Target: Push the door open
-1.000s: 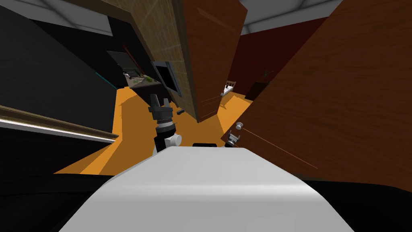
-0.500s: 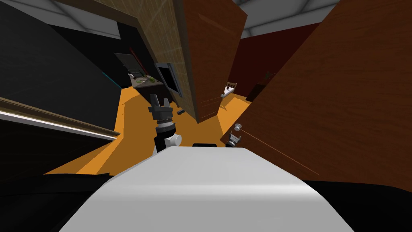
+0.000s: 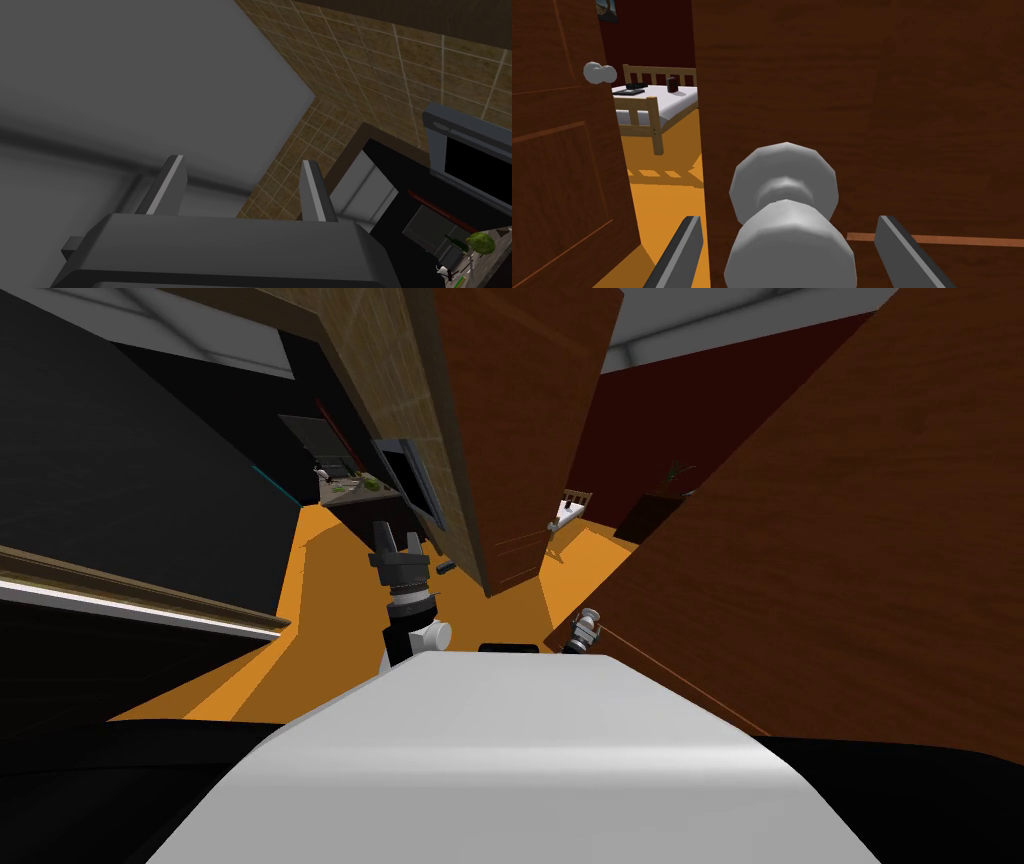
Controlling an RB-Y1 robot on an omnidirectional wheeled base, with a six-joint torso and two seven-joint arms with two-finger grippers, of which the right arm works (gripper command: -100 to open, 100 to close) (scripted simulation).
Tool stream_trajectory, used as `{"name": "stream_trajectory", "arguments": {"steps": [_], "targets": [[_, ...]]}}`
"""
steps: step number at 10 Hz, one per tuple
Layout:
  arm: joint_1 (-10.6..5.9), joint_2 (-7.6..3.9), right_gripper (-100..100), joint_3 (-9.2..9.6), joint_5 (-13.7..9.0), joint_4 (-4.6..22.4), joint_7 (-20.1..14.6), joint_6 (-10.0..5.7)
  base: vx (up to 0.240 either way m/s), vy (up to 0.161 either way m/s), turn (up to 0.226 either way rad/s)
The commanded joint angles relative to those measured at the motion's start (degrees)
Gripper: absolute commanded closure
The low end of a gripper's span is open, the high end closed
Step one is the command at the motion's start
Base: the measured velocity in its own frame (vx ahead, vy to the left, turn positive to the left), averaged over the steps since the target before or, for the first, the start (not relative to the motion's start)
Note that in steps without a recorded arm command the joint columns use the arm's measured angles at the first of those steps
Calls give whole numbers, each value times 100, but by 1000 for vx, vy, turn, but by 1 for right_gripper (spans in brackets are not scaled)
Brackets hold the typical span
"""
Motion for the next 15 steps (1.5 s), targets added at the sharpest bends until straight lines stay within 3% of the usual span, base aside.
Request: {"name": "stream_trajectory", "arguments": {"steps": [1, 2, 7, 15], "targets": [[0, 0, -100, 0, 0, 0, 0, 0, 70, -63, 18], [0, 0, 100, 0, 0, 0, 0, 0, -8, 7, -13], [0, 0, 100, 0, 0, 0, 0, 0, -6, 6, 1], [29, -110, 100, -468, -389, -46, 91, -51, 195, -69, -48]]}}
